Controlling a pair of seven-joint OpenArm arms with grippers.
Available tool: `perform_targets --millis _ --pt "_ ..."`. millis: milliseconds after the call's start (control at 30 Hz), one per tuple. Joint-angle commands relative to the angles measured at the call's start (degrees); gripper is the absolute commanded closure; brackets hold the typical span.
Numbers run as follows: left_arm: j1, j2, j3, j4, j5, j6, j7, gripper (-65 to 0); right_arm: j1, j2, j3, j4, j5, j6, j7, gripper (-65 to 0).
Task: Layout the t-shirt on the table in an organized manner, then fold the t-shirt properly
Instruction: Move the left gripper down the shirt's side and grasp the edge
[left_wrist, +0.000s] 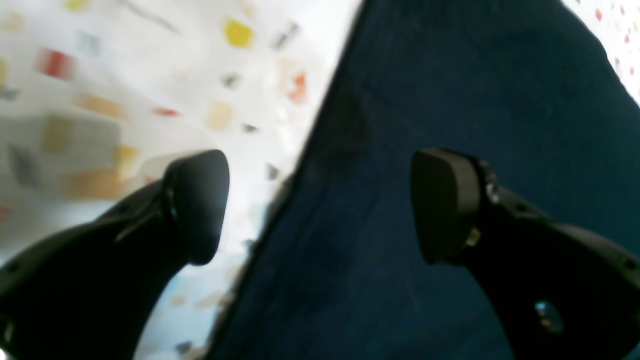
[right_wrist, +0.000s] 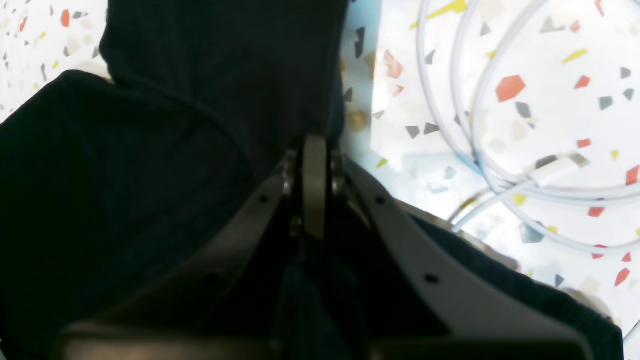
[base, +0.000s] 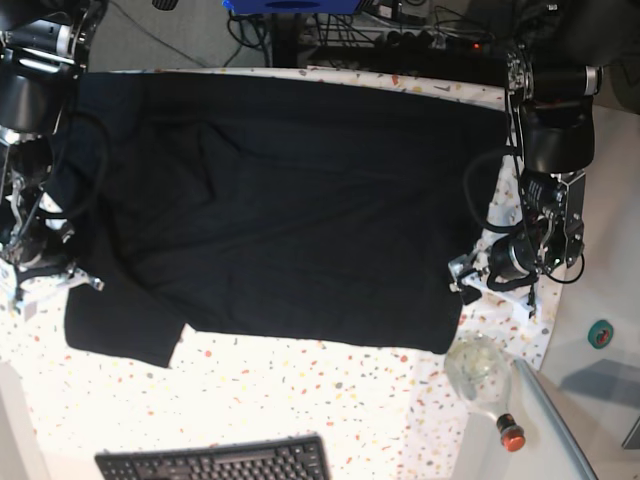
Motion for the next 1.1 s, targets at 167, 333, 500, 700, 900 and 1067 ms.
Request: perform_targets --millis 167,333,500,700,900,1067 --pt "-1.57 -0.12 5.14 -1.76 -0.71 -0.32 0.46 -53.2 1.34 1.26 0.59 1.01 0.45 0.26 0.97 0.0" --pt "-0.87 0.32 8.84 -1.84 -0.98 -0.32 0.55 -52.7 1.43 1.26 0.67 1.01 0.45 0.26 0.97 0.0" --pt "-0.17 0.15 5.67 -1.76 -0.98 -0.32 0.81 -22.1 1.43 1.44 0.67 1.01 0.45 0.26 0.97 0.0" --pt "-0.17 0.06 5.23 -1.23 -0.89 -0.32 0.9 0.0 1.34 1.44 0.67 1.01 0.45 0.26 0.97 0.0" --pt "2.03 -1.35 4.62 4.22 -0.98 0.04 0.81 0.0 1.34 1.44 0.67 1.01 0.45 0.26 0.97 0.0" --pt "6.34 -1.26 -1.8 14.24 -0.8 0.04 6.53 0.0 1.34 1.44 0.67 0.66 0.45 0.26 0.97 0.0"
